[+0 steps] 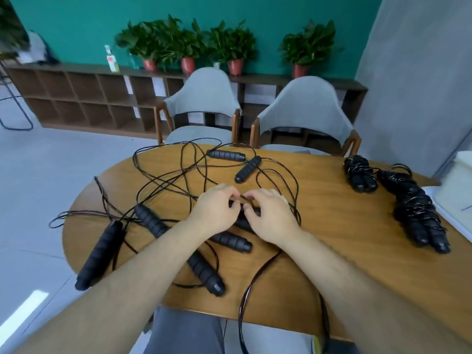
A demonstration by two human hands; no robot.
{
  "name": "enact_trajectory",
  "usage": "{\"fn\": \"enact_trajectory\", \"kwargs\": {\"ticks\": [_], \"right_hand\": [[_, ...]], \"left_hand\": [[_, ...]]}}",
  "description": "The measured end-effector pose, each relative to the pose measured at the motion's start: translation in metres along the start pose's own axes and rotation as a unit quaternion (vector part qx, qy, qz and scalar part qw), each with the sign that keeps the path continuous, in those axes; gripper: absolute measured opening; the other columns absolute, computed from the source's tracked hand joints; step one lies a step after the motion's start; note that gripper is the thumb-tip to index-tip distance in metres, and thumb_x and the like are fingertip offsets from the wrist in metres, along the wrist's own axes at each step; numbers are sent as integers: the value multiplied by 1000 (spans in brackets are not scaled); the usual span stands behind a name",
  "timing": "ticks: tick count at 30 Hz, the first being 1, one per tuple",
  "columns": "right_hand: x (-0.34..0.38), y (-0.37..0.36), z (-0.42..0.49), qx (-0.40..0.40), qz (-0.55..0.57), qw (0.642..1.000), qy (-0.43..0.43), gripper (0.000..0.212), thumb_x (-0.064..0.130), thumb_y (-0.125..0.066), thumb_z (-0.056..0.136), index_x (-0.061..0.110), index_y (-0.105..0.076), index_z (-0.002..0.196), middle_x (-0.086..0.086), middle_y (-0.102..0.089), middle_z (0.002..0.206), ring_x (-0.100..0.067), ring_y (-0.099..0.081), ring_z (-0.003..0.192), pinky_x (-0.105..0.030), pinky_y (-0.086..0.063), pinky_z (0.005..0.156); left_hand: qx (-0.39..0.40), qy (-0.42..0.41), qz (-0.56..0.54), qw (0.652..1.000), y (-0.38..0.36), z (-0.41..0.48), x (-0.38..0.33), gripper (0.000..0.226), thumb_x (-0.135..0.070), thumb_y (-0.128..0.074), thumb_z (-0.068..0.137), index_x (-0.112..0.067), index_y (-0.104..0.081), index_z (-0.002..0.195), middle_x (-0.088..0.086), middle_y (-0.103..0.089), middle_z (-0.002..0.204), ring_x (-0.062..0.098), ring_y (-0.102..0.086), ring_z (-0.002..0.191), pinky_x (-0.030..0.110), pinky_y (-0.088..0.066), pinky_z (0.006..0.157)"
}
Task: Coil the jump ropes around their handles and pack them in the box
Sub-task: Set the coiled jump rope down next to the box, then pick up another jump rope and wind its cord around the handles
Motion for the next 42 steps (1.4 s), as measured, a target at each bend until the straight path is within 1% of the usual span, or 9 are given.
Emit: {"fn": "enact_trajectory", "kwargs": {"ticks": [11,17,19,21,24,26,29,33,42], "right_hand": [[138,-71,42,65,4,993,97,37,42,-46,100,25,-60,129,6,-63,126,-20,-48,122,-39,-35,107],[189,-114,38,146,-55,986,64,47,55,-55,95,19,-62,125,-3,-64,119,-27,-50,121,-39,-40,101],[191,-120,39,158,-71,984,29,45,52,-60,94,17,-61,122,-5,-64,117,-29,-54,117,-39,-43,96],[189,-125,38,165,-81,983,3,34,44,-60,95,15,-61,114,-7,-65,112,-30,-58,112,-38,-47,91],[187,-123,37,143,-62,988,-13,30,41,-54,95,15,-62,107,-7,-66,104,-30,-62,102,-38,-52,85],[184,-116,37,119,-7,993,-25,28,41,-53,95,16,-61,102,-5,-66,96,-28,-63,92,-38,-56,76],[180,-100,37,76,131,987,-52,23,42,-54,94,20,-61,97,2,-67,90,-22,-64,81,-36,-57,70],[178,-67,36,3,214,975,-54,25,46,-57,94,26,-58,108,8,-66,101,-15,-63,92,-36,-55,78],[120,23,33,-73,280,957,33,24,38,-63,94,20,-67,108,5,-56,104,-11,-55,96,-32,-49,88]], "left_hand": [[-9,277,163,947,69,-71,142,52,-53,-41,101,-18,-47,140,12,-44,142,33,-41,132,46,-38,106],[31,457,112,882,91,-133,179,80,-66,-38,98,-9,-25,154,16,-34,151,36,-35,139,50,-38,108],[53,456,109,882,91,-138,185,75,-57,-50,98,-5,-32,149,16,-44,140,34,-47,129,44,-48,102],[51,439,104,891,92,-141,189,50,-42,-58,98,-5,-51,131,11,-57,113,24,-61,100,31,-56,75],[8,398,28,917,96,-134,184,24,-31,-52,101,-10,-57,91,6,-56,80,16,-56,68,25,-40,51],[-55,405,-82,909,104,-127,179,28,-32,-49,102,-9,-55,87,6,-58,75,17,-56,64,27,-39,51],[-124,408,-296,855,110,-107,162,41,-38,-48,100,-2,-52,118,11,-70,88,22,-69,66,26,-49,53],[-125,354,-415,829,112,-71,129,41,-47,-54,100,-12,-52,121,10,-67,107,28,-70,93,39,-59,74],[-44,188,-427,883,121,-12,38,31,-34,-84,79,-16,-72,101,8,-76,93,25,-72,85,40,-58,78]]}}
Point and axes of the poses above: each hand's wrist, its own z-axis towards the middle knuckle, its own y-axis out of the back of the hand, x = y × z, the point moved 5 cm from there along z, towards the middle knuckle
